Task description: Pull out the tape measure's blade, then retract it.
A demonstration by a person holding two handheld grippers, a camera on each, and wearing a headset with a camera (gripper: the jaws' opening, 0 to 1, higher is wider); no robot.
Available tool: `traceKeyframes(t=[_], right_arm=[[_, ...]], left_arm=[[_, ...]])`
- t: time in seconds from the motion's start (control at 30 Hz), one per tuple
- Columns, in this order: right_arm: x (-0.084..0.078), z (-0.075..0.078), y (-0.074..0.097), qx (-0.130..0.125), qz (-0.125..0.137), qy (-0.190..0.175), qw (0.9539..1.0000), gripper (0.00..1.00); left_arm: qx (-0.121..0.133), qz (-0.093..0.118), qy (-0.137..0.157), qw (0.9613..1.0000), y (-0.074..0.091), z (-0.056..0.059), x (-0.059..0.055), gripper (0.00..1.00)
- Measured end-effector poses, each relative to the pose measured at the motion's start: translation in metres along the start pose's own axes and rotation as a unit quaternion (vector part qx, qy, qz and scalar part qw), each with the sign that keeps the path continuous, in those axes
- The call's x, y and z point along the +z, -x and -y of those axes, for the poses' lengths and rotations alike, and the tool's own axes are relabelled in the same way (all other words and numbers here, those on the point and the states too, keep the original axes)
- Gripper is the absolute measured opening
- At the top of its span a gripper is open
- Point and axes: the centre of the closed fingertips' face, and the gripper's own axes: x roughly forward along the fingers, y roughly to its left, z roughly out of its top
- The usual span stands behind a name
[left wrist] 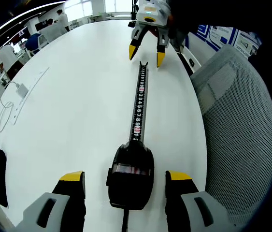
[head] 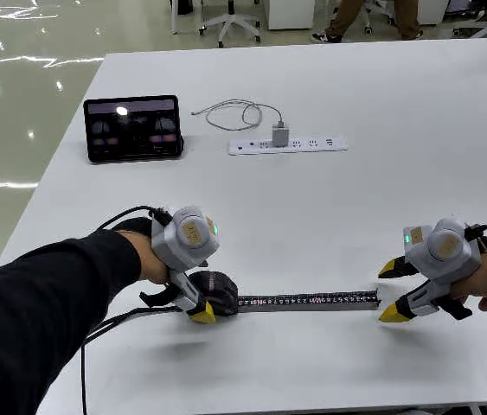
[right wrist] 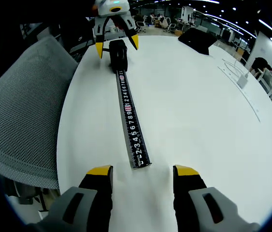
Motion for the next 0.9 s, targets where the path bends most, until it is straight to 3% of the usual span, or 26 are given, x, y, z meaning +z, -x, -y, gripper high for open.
traceKeyframes(t=[0.27,0.37,0.43,0.5,0.6,0.7,0.77,0.9], right_arm=[[0.001,0.002,-0.001,-0.015,0.016,-0.023,0.9995,0.51],[-0.001,0.0,-0.002,-0.018,0.018,-0.029,0.9993,0.53],[-0.002,-0.001,-0.002,-0.02,0.02,-0.032,0.9991,0.54],[-0.002,-0.002,-0.002,-0.022,0.025,-0.036,0.9988,0.54],[-0.004,0.0,-0.001,-0.032,0.031,-0.043,0.9981,0.56],[-0.001,-0.001,-0.001,-0.041,0.039,-0.047,0.9973,0.56],[0.0,0.0,0.0,-0.046,0.046,-0.049,0.9966,0.56],[0.0,0.002,0.002,-0.066,0.057,-0.073,0.9935,0.6]], left_arm=[[0.037,0.054,0.041,0.997,0.009,-0.012,0.005,0.66],[0.047,0.057,0.044,0.9963,0.012,-0.015,0.001,0.66],[0.042,0.054,0.051,0.9964,0.014,-0.013,-0.004,0.67],[0.044,0.06,0.071,0.9947,0.015,-0.014,-0.007,0.76],[0.059,0.079,0.09,0.9911,0.019,-0.02,-0.007,0.77],[0.068,0.125,0.127,0.9816,0.027,-0.02,-0.001,0.77],[0.079,0.138,0.144,0.9767,0.031,-0.022,-0.003,0.79],[0.108,0.175,0.192,0.9597,0.041,-0.028,-0.01,0.81]])
